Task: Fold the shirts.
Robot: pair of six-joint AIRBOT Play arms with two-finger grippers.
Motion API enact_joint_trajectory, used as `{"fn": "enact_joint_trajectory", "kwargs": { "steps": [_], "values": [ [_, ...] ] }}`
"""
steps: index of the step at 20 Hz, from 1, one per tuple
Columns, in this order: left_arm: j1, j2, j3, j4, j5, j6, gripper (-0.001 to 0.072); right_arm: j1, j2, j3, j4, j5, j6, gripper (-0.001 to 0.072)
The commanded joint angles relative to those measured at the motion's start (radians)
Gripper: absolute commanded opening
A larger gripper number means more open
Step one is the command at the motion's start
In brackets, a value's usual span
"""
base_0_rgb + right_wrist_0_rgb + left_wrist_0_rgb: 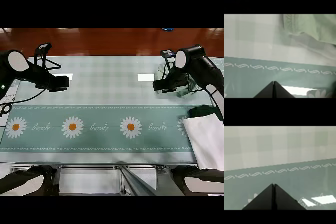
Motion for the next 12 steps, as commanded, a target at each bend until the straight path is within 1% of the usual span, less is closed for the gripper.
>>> {"fn": "enact_joint_trajectory", "kwargs": {
  "steps": [1,10,11,12],
  "values": [
    [0.000,0.000,0.000,0.000,0.000,0.000,0.0017,0.001,0.000,0.001,0.000,0.000,0.000,0.0030],
    [0.000,-0.001,0.000,0.001,0.013,0.005,0.0017,0.001,0.000,0.001,0.000,0.000,0.000,0.0030],
    [0.002,-0.001,0.000,0.001,0.090,0.043,0.0018,0.001,0.000,0.001,0.000,0.000,0.000,0.0030],
    [0.003,-0.001,0.000,0.000,0.170,0.045,0.0018,0.001,0.000,0.001,0.000,0.000,0.000,0.0030]
  ]
}}
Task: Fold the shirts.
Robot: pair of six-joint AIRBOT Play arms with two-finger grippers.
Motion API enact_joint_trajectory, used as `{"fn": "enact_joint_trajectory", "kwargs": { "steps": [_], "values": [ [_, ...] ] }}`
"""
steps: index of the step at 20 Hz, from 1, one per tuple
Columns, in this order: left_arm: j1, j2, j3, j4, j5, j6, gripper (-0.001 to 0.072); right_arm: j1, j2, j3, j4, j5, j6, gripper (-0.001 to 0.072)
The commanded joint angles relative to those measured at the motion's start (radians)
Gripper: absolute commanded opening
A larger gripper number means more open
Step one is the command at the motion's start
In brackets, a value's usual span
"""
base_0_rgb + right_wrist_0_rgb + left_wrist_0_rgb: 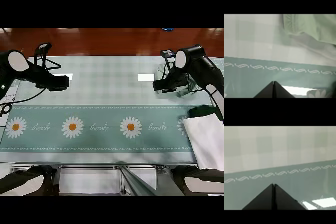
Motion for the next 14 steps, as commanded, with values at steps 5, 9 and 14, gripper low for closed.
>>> {"fn": "enact_joint_trajectory", "kwargs": {
  "steps": [5,9,14],
  "values": [
    [0.002,0.000,0.000,-0.016,0.416,0.010,0.0018,0.000,0.000,0.001,0.000,-0.031,0.000,0.0030],
    [0.005,0.000,0.000,-0.025,0.576,0.009,0.0018,-0.003,0.000,0.000,-0.003,-0.041,0.035,0.0030],
    [0.010,-0.001,0.001,-0.026,0.604,0.031,0.0019,-0.005,-0.001,0.001,-0.036,-0.093,0.035,0.0083]
  ]
}}
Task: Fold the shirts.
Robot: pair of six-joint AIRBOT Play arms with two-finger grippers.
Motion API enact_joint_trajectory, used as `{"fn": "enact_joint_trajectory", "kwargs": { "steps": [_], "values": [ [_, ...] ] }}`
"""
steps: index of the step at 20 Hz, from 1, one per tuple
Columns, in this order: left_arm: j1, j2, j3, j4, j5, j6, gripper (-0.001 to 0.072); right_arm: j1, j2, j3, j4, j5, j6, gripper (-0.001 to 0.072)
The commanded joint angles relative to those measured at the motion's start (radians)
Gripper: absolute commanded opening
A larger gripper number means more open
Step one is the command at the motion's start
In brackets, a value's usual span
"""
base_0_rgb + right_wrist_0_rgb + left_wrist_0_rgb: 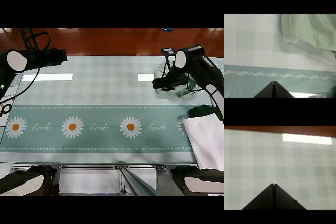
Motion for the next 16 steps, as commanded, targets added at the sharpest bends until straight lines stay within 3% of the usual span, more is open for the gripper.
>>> {"fn": "enact_joint_trajectory", "kwargs": {
  "steps": [1,2,3,5,7,9,13,16],
  "values": [
    [0.010,-0.004,0.002,-0.002,0.048,0.026,0.0027,-0.003,0.000,0.001,-0.039,-0.064,0.008,0.0308],
    [0.023,-0.004,0.002,-0.001,0.048,0.028,0.0070,-0.003,-0.001,0.001,-0.070,-0.102,0.007,0.0418],
    [0.042,-0.003,0.002,-0.002,0.049,0.029,0.0124,-0.008,-0.001,0.012,-0.120,-0.129,0.013,0.0418],
    [0.088,-0.001,0.002,-0.002,0.000,0.028,0.0157,-0.044,-0.002,0.070,-0.238,-0.168,0.064,0.0418],
    [0.136,-0.015,0.000,-0.002,-0.155,0.025,0.0508,-0.136,-0.009,0.143,-0.274,-0.223,0.077,0.0417],
    [0.172,-0.039,-0.021,-0.002,-0.272,0.053,0.0507,-0.257,-0.056,0.211,-0.236,-0.218,0.072,0.0417],
    [0.188,-0.040,-0.089,-0.003,-0.311,0.051,0.0507,-0.440,-0.208,0.241,-0.070,-0.217,-0.010,0.0417],
    [0.189,-0.040,-0.108,-0.002,-0.331,0.051,0.0507,-0.472,-0.335,0.241,0.018,-0.267,-0.069,0.0417]
  ]
}}
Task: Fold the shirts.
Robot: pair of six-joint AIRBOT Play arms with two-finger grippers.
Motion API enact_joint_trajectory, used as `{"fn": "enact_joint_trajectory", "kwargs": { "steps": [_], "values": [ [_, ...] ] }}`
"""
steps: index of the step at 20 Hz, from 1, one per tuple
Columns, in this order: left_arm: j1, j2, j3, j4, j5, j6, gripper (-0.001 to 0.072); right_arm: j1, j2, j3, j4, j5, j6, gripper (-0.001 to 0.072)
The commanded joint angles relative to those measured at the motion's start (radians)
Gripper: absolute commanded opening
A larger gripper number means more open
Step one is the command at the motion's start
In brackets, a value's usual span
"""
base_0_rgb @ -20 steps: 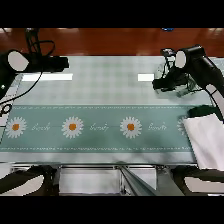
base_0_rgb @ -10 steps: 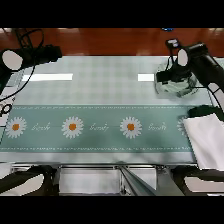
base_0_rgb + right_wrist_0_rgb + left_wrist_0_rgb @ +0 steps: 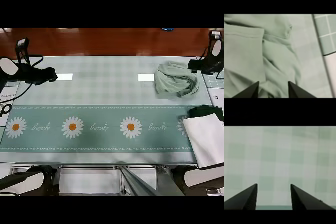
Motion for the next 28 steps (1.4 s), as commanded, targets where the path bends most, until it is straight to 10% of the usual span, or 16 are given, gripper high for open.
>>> {"fn": "enact_joint_trajectory", "kwargs": {
  "steps": [1,4,6,19,28],
  "values": [
    [0.008,-0.002,-0.024,0.000,-0.043,0.003,0.0507,-0.058,-0.138,0.014,0.106,-0.062,-0.066,0.0417],
    [0.008,-0.002,-0.024,0.000,-0.043,0.003,0.0507,-0.047,-0.210,0.033,0.162,-0.074,-0.087,0.0355],
    [0.012,0.001,-0.024,0.001,-0.048,0.004,0.0507,-0.040,-0.205,0.036,0.192,-0.064,-0.137,0.0030],
    [0.207,0.455,-0.179,-0.039,-0.034,0.040,0.0507,0.161,0.409,0.242,0.201,-0.025,-0.212,0.0029],
    [0.207,0.665,-0.457,-0.442,-0.100,0.209,0.0507,0.570,0.519,0.338,0.201,0.068,-0.167,0.0029]
  ]
}}
